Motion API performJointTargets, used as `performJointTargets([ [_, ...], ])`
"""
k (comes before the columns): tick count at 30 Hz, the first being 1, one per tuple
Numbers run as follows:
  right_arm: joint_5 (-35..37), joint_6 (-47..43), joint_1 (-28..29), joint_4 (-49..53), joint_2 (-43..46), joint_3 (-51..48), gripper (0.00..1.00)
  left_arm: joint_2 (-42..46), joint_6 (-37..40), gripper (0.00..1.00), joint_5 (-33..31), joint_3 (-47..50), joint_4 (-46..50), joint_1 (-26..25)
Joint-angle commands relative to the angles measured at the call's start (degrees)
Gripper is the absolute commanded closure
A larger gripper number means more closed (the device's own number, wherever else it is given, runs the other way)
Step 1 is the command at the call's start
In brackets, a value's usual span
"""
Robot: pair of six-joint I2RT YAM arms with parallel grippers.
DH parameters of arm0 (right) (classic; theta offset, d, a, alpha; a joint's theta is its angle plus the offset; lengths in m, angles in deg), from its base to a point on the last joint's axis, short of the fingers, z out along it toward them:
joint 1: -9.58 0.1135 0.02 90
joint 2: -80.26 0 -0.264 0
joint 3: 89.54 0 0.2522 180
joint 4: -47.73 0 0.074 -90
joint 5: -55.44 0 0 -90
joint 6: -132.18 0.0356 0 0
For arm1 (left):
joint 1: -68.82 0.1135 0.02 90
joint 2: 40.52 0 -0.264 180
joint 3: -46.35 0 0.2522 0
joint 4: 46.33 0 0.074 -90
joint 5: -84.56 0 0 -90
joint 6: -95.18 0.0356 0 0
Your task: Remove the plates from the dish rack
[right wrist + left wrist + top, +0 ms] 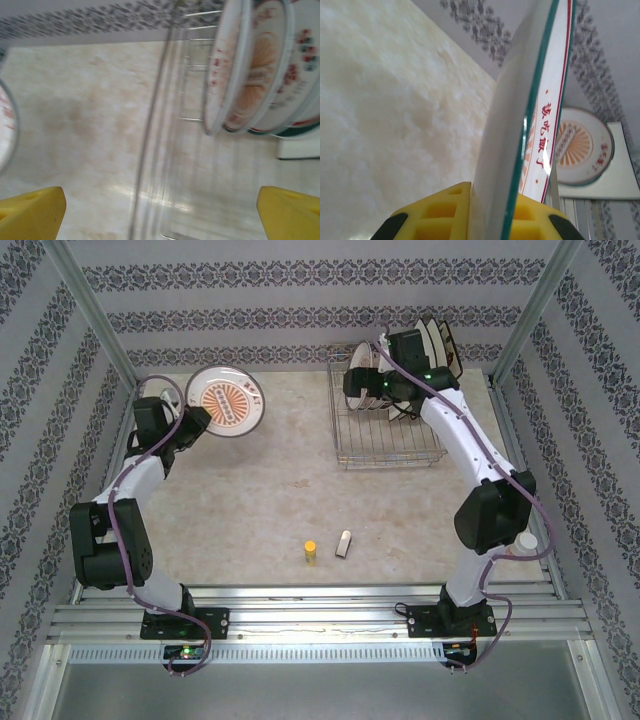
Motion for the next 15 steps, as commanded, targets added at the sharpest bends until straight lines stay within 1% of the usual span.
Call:
performJointTargets([
  [1,8.15,-5.32,0.00,6.33,2.84,-2.50,0.02,-2.42,-4.45,1.00,-4.22,0.56,-11.23,3.12],
  [4,9.46,-5.93,0.37,6.80,3.55,-3.51,0.02,-6.44,-5.89,1.00,-5.81,0.22,-14.80,4.95],
  [8,12.92,-7.47,1.17,10.20,2.30,-1.16,0.02,-11.73,-7.31,1.00,-8.01,-1.52,-17.31,5.65],
  [15,13.49,-8.32,1.88,13.44,0.73,2.87,0.02,-18.62,-12.44,1.00,-12.42,-2.79,-22.76,5.78],
])
